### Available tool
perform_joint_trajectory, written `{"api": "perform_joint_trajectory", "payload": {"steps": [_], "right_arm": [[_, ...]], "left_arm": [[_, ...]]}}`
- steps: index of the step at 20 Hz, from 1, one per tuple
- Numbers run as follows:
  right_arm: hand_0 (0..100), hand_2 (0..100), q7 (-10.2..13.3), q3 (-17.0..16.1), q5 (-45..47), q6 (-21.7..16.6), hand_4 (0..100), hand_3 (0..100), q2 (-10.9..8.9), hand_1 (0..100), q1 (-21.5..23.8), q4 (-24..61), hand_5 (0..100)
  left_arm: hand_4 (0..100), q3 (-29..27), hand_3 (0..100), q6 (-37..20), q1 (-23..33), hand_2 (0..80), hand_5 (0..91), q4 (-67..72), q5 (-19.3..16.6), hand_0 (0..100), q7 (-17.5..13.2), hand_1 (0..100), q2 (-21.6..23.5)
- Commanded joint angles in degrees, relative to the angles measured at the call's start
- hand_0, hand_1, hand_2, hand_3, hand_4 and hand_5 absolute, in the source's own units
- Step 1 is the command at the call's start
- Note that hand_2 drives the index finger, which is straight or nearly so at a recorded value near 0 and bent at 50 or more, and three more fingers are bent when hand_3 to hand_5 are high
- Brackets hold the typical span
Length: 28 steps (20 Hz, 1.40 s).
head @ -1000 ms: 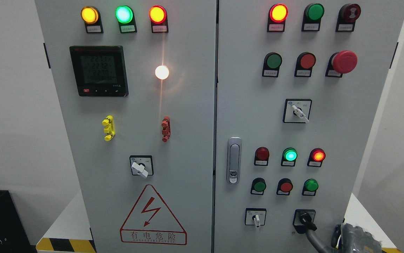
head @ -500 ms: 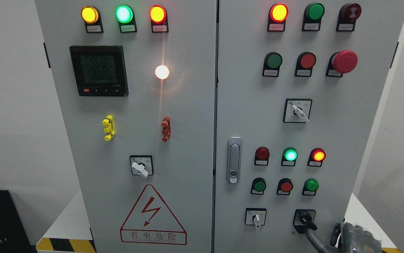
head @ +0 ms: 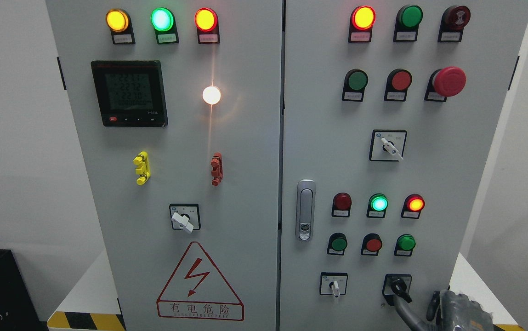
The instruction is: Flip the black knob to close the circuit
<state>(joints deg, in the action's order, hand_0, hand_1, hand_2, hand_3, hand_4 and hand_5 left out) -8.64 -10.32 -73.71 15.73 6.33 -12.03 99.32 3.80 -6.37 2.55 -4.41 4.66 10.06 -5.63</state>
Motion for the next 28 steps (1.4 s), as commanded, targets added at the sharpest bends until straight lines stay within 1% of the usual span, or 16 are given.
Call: {"api": "perform_joint_trajectory", "payload": {"steps": [1,6,13,15,16,17,18,20,21,22,23,24,26,27,28], "right_arm": [[0,78,-0.59,3.99,-0.03,-0.09,78,93,0.26,5,0.69,-0.36,69],[0,78,-0.33,5.48,-0.03,-0.09,78,93,0.52,5,1.57,-0.01,69],[0,77,-0.50,5.31,-0.12,0.00,78,93,0.61,6,3.68,5.26,69],[0,77,-0.59,5.57,-0.03,0.09,78,93,0.87,6,4.82,7.45,69],[0,77,-0.50,5.66,-0.03,0.09,78,93,1.40,6,5.78,8.68,69],[0,77,-0.33,6.01,-0.03,0.18,78,92,1.40,6,7.10,10.09,69],[0,76,-0.24,7.06,0.05,0.26,78,92,1.40,6,8.41,11.49,69],[0,72,0.11,8.03,2.76,0.35,77,91,1.32,6,10.35,13.78,68],[0,72,0.98,8.12,5.48,0.35,77,90,1.32,6,11.14,14.66,67],[0,68,2.21,8.21,8.29,0.27,76,89,1.32,7,11.94,15.46,62],[0,62,3.27,8.21,10.67,0.26,73,83,1.23,7,13.16,16.25,60],[0,59,3.71,8.30,13.13,0.26,71,81,1.23,7,14.31,17.04,58],[0,43,4.68,8.30,20.67,-0.26,60,65,1.14,7,16.59,17.83,52],[0,40,6.16,8.30,25.06,-0.87,58,59,1.14,7,17.56,18.27,50],[0,33,7.74,8.30,30.41,-2.18,49,48,1.05,7,18.26,18.45,47]], "left_arm": [[0,-0.02,0,-0.04,0.00,0.0,0.0,-0.07,0.00,12,-0.04,56,0.00],[0,-0.02,0,-0.04,0.00,0.0,0.0,-0.07,0.00,12,-0.04,56,0.00],[0,0.07,0,-0.04,0.00,0.0,0.0,0.02,0.00,12,-0.04,56,0.00],[0,0.07,0,-0.04,0.00,0.0,0.0,0.02,0.00,12,-0.04,56,0.00],[0,-0.02,0,-0.04,0.00,0.0,0.0,0.02,0.00,12,-0.04,56,0.00],[0,-0.02,0,-0.04,0.00,0.0,0.0,0.02,0.00,12,-0.04,56,0.00],[0,-0.02,0,-0.04,0.00,0.0,0.0,0.02,0.00,12,0.05,56,0.00],[0,-0.02,0,-0.04,0.00,0.0,0.0,0.02,0.00,12,-0.04,56,0.00],[0,-0.02,0,-0.04,0.00,0.0,0.0,0.02,0.00,12,-0.04,56,0.00],[0,-0.02,0,-0.04,0.00,0.0,0.0,0.02,0.00,12,-0.04,56,0.00],[0,-0.02,0,-0.04,0.00,0.0,0.0,-0.07,0.00,12,-0.04,56,0.00],[0,0.07,0,-0.04,0.00,0.0,0.0,0.02,0.00,12,0.05,56,0.00],[0,-0.02,0,-0.04,0.00,0.0,0.0,0.02,0.00,12,-0.04,56,0.00],[0,0.07,0,-0.04,0.00,0.0,0.0,-0.07,0.00,12,-0.04,56,0.00],[0,-0.02,0,-0.04,0.00,0.0,0.0,0.02,0.00,12,-0.04,56,0.00]]}}
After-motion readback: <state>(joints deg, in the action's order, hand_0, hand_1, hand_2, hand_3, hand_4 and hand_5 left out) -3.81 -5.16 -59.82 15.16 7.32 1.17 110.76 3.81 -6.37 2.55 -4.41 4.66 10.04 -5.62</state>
